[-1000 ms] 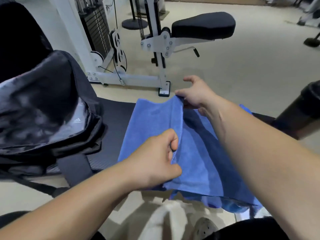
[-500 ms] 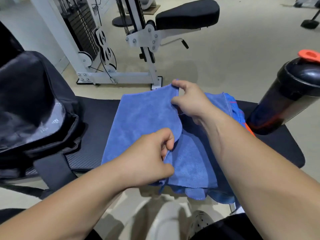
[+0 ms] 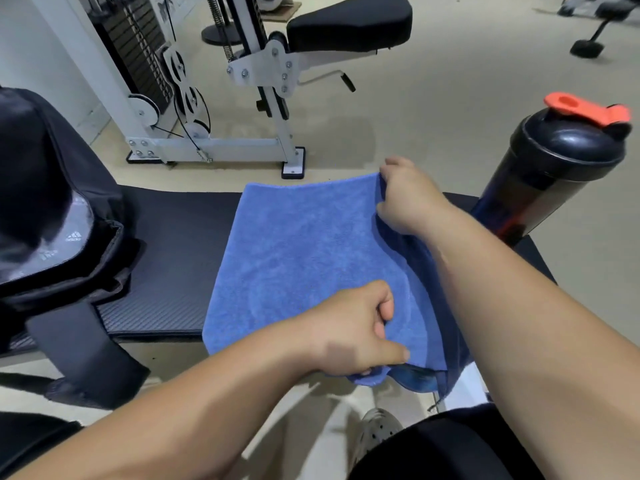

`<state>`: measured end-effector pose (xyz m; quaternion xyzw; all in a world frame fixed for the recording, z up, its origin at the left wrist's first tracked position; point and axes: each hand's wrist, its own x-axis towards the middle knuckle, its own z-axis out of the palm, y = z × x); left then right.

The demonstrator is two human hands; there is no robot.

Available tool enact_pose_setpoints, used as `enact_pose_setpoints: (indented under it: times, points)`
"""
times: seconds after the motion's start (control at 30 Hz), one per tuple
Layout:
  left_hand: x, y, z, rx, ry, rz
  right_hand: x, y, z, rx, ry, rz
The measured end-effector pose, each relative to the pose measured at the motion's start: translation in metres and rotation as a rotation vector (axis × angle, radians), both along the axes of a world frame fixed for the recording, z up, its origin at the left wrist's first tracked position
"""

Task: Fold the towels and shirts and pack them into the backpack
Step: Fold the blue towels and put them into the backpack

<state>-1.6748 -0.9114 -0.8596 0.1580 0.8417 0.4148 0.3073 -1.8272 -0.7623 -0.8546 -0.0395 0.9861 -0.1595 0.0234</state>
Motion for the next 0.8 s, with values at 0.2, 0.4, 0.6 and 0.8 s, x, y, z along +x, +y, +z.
enact_pose_setpoints:
  times: [0.2,0.4,0.6,0.8]
  points:
    - [-0.007,-0.045,0.007,0.003,0.046,0.194,0.019,-0.030,-0.001,0.237,0.229,-0.009]
    - [-0.017,-0.134,0.009,-0.346,0.284,0.427,0.029,-0.093,0.005,0.261,0.270,0.094]
    - [-0.002,-0.173,-0.010,-0.427,0.359,0.397,0.008,-0.040,-0.017,0.241,0.083,-0.110]
    - [-0.007,-0.171,-0.024,-0.534,0.472,0.366,0.017,-0.025,-0.018,0.275,0.141,-0.193]
